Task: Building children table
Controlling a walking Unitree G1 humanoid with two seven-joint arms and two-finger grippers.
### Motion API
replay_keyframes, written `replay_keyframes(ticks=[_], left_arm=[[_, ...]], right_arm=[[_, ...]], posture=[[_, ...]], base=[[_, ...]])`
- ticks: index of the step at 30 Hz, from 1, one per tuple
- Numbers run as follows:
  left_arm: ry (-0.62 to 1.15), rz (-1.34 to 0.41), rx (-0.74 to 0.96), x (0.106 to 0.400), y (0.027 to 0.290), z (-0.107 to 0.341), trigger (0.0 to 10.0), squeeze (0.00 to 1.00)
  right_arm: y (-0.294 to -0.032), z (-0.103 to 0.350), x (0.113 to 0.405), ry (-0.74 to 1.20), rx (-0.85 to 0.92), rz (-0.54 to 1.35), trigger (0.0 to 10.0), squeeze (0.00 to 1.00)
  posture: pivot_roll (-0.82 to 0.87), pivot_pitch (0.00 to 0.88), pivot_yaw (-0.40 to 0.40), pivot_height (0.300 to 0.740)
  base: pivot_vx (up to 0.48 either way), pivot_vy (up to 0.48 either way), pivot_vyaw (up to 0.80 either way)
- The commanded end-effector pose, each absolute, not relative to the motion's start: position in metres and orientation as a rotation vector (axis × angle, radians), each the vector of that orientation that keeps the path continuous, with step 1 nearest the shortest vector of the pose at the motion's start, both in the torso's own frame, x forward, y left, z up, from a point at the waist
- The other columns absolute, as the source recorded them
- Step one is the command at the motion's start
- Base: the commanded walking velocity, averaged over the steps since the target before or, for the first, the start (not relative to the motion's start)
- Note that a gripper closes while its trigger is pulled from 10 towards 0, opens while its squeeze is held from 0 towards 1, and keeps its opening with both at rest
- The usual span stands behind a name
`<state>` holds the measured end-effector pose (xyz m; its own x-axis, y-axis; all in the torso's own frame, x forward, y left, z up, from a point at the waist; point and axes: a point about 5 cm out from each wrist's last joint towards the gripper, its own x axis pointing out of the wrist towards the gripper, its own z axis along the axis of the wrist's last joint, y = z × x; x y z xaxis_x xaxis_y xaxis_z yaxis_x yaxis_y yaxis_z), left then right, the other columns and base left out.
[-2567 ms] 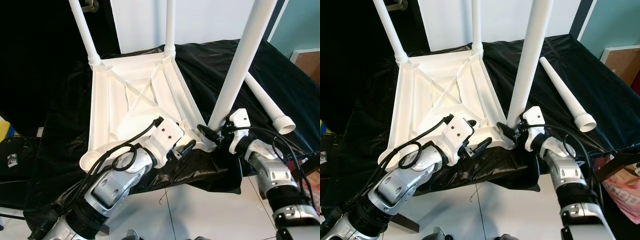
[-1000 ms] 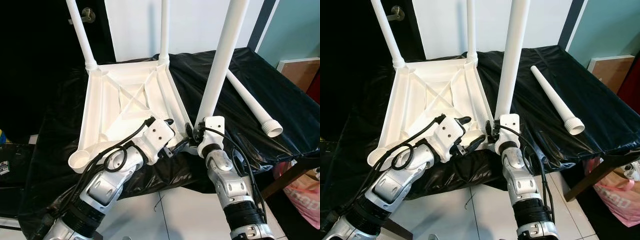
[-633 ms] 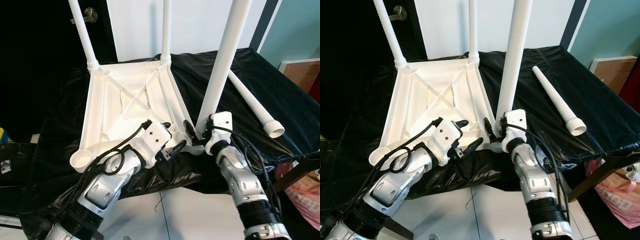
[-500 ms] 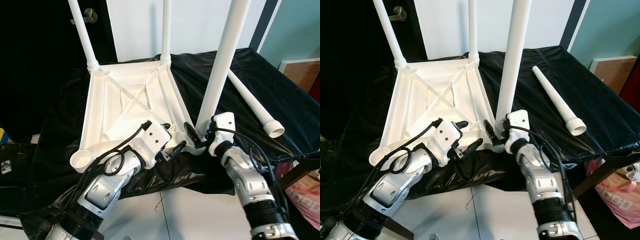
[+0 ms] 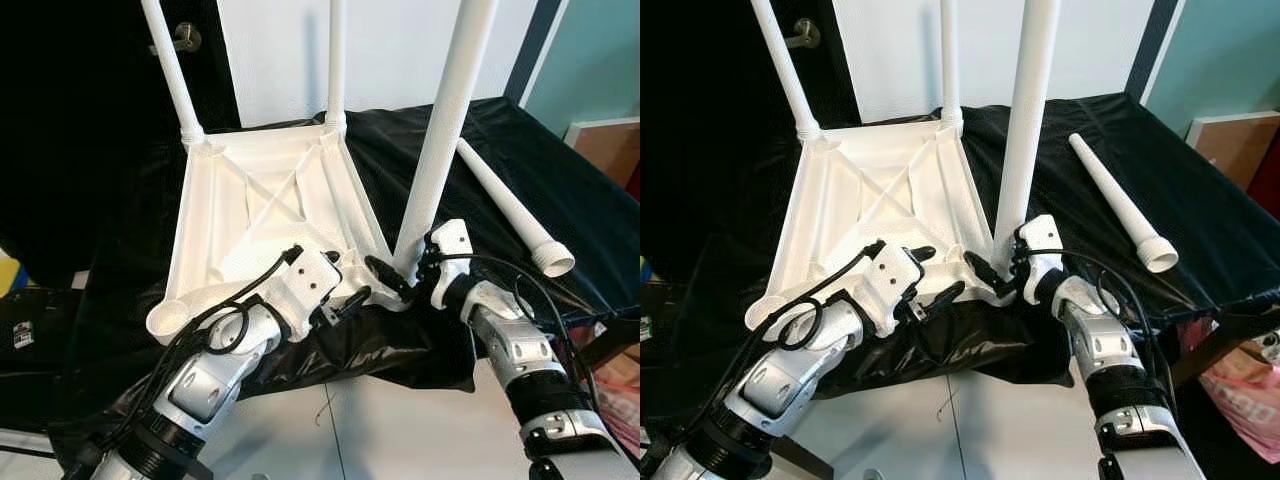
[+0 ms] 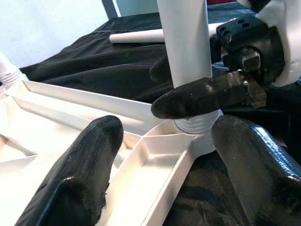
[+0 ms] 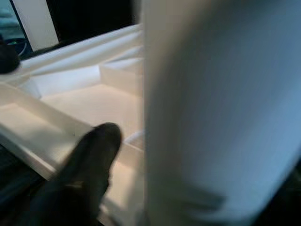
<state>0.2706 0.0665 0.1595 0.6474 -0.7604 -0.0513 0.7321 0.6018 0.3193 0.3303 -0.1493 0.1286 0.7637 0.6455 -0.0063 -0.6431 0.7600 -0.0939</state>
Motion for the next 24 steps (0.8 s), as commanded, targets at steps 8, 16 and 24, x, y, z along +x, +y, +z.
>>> replay_keyframes(ticks=[8,16,24], left_arm=[[-0.071,-0.981,0.351,0.268,0.064,0.16,10.0,0.0],[-0.082,-0.967,0.354,0.271,0.064,0.161,10.0,0.0],[-0.082,-0.933,0.355,0.277,0.067,0.161,10.0,0.0]], right_arm=[[-0.152,0.12,0.333,0.009,-0.089,0.748,0.0,0.0],[-0.152,0.114,0.335,0.034,-0.088,0.693,10.0,0.0],[-0.147,0.106,0.339,0.078,-0.041,0.418,10.0,0.0]], posture=[[0.0,0.0,0.002,0.74],[-0.01,0.0,0.004,0.74],[0.0,0.0,0.007,0.74]], base=[[0.0,0.0,0.0],[0.0,0.0,0.0],[0.0,0.0,0.0]])
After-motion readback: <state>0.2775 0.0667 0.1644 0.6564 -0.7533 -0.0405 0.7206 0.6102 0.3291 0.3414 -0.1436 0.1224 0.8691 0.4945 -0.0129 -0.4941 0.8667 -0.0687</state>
